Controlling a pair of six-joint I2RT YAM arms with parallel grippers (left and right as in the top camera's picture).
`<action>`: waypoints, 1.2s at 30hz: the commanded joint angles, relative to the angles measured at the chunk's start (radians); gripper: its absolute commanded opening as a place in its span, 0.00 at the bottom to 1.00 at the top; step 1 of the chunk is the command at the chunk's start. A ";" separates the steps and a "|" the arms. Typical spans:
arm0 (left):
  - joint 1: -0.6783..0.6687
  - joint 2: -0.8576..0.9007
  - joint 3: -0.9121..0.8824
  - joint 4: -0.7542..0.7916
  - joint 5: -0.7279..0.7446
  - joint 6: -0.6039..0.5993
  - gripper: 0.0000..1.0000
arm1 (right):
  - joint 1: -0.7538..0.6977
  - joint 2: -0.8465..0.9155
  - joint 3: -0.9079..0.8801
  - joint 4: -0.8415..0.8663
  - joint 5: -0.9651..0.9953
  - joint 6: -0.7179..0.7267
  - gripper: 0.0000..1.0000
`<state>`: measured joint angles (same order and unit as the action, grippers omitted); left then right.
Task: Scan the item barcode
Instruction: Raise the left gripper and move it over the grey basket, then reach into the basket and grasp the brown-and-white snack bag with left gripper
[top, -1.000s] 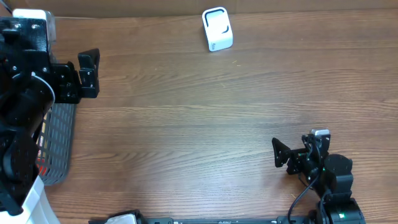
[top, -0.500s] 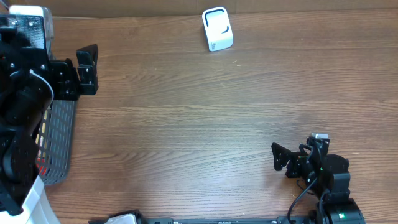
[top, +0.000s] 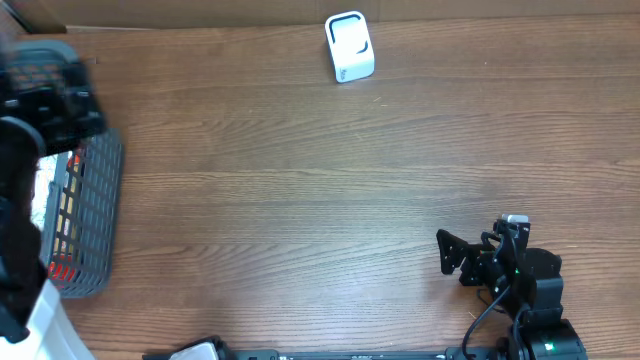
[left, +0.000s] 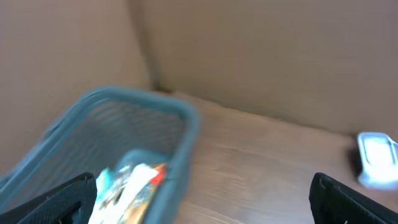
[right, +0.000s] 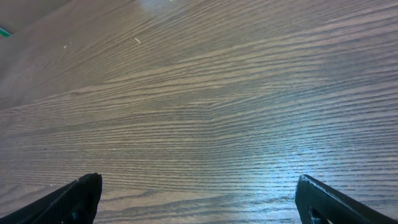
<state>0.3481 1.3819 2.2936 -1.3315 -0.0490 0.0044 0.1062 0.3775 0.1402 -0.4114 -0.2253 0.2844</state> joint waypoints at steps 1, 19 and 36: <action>0.170 0.028 0.021 0.005 -0.055 -0.143 1.00 | 0.005 -0.008 -0.003 0.004 0.000 0.000 1.00; 0.431 0.447 0.016 -0.060 -0.002 -0.196 0.99 | 0.005 -0.008 -0.003 0.004 0.007 0.000 1.00; 0.468 0.812 0.015 -0.054 0.014 -0.001 1.00 | 0.005 -0.008 -0.003 0.003 0.007 0.000 1.00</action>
<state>0.7910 2.1456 2.2993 -1.3930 -0.0605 -0.0681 0.1062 0.3775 0.1402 -0.4118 -0.2237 0.2844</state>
